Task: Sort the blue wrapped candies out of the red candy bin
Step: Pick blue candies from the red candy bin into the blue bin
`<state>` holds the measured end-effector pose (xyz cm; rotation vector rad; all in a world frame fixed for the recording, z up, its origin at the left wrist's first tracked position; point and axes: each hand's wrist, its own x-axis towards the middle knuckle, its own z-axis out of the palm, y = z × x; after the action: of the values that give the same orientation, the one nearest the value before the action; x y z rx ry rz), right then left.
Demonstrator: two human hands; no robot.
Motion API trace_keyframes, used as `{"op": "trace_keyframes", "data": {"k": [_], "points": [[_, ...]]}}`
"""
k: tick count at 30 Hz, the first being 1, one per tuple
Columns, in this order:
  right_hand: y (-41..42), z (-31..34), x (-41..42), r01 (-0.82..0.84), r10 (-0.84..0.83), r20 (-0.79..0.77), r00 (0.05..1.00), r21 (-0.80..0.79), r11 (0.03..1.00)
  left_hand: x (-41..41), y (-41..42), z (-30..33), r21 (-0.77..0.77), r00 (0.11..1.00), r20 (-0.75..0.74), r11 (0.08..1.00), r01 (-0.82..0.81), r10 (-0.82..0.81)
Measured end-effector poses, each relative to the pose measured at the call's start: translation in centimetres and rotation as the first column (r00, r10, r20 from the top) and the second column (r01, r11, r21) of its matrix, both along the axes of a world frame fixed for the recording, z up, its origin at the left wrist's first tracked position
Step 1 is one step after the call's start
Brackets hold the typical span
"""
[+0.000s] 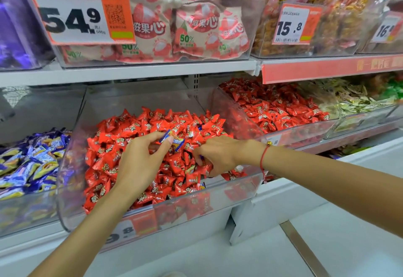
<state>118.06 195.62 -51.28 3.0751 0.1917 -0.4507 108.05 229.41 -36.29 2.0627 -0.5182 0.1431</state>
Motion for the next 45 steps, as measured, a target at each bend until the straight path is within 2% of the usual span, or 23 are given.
{"op": "trace_keyframes", "data": {"k": [1,3,5,7,11,12,14,15,17,19,22,27,31,33,34,35,37,39,42,45], "points": [[3.8,4.6,-2.2,-0.038,0.035,-0.071,0.997,-0.035,0.999,0.0,0.0,0.0,-0.009,1.000,-0.018,1.000,0.004,-0.004],[11.3,15.1,-9.0,-0.131,0.132,0.020,0.991,-0.055,0.990,0.1,0.0,0.0,-0.018,0.999,-0.039,1.000,0.006,-0.006],[12.4,18.5,-11.4,-0.164,0.166,0.047,0.985,-0.048,0.985,0.1,0.0,0.0,-0.031,0.998,-0.060,1.000,0.008,-0.010],[12.3,19.0,-12.4,-0.117,0.117,0.021,0.993,0.032,0.993,0.1,0.0,0.0,-0.039,0.998,-0.069,0.999,0.010,-0.012],[12.1,19.1,-12.5,-0.067,-0.001,0.232,0.973,0.286,0.956,0.1,0.1,0.0,-0.053,0.995,-0.098,0.998,0.013,-0.018],[11.9,19.2,-12.5,-0.069,-0.023,0.285,0.958,0.309,0.948,0.1,0.2,-0.1,-0.052,0.995,-0.098,0.999,0.012,-0.017],[12.0,19.3,-12.8,-0.082,-0.007,0.332,0.943,0.252,0.964,0.0,0.2,-0.1,-0.043,0.996,-0.090,0.999,0.016,-0.020],[12.2,19.2,-12.9,-0.095,0.029,0.287,0.958,0.220,0.971,0.0,0.2,-0.1,-0.041,0.996,-0.086,0.999,0.020,-0.024],[12.8,19.0,-13.3,-0.127,0.117,0.062,0.991,0.182,0.975,0.0,0.2,-0.2,-0.047,0.996,-0.085,0.999,0.023,-0.027],[13.1,18.6,-13.4,-0.161,0.169,-0.096,0.981,0.090,0.983,-0.1,0.3,-0.2,-0.045,0.996,-0.087,0.999,0.021,-0.025],[13.4,17.8,-13.3,-0.220,0.213,-0.115,0.970,-0.061,0.973,-0.1,0.2,-0.2,-0.071,0.994,-0.105,0.997,0.032,-0.039],[13.9,17.0,-12.8,-0.245,0.226,-0.155,0.962,-0.121,0.962,0.0,0.2,-0.1,-0.177,0.988,-0.147,0.984,0.019,-0.045],[12.9,19.1,-13.1,-0.039,0.050,-0.119,0.992,0.093,0.995,-0.2,0.1,0.3,-0.194,0.987,-0.155,0.981,0.019,-0.050],[12.6,20.2,-13.6,0.024,-0.018,-0.022,1.000,0.316,0.949,-0.2,0.0,0.3,-0.196,0.986,-0.153,0.980,0.033,-0.064],[12.9,20.6,-13.9,0.041,-0.059,0.022,0.998,0.480,0.876,-0.3,0.0,0.3,-0.194,0.985,-0.160,0.980,0.039,-0.071],[13.6,20.8,-14.2,0.064,-0.122,0.046,0.991,0.641,0.765,-0.3,-0.1,0.3,-0.190,0.982,-0.168,0.981,0.048,-0.081],[15.2,20.6,-14.5,0.073,-0.255,0.091,0.963,0.818,0.571,-0.3,-0.1,0.2,-0.181,0.978,-0.182,0.981,0.067,-0.100],[16.9,20.0,-14.1,0.014,-0.324,0.197,0.925,0.836,0.549,-0.5,-0.1,0.5,-0.243,0.974,-0.193,0.968,0.068,-0.117],[18.3,19.2,-13.4,-0.073,-0.343,0.302,0.890,0.835,0.546,-1.2,-0.3,1.1,-0.329,0.968,-0.210,0.942,0.065,-0.140],[18.1,19.2,-13.4,-0.059,-0.293,0.196,0.936,0.907,0.416,-1.3,-0.4,0.9,-0.332,0.977,-0.135,0.937,0.111,-0.163]]}}
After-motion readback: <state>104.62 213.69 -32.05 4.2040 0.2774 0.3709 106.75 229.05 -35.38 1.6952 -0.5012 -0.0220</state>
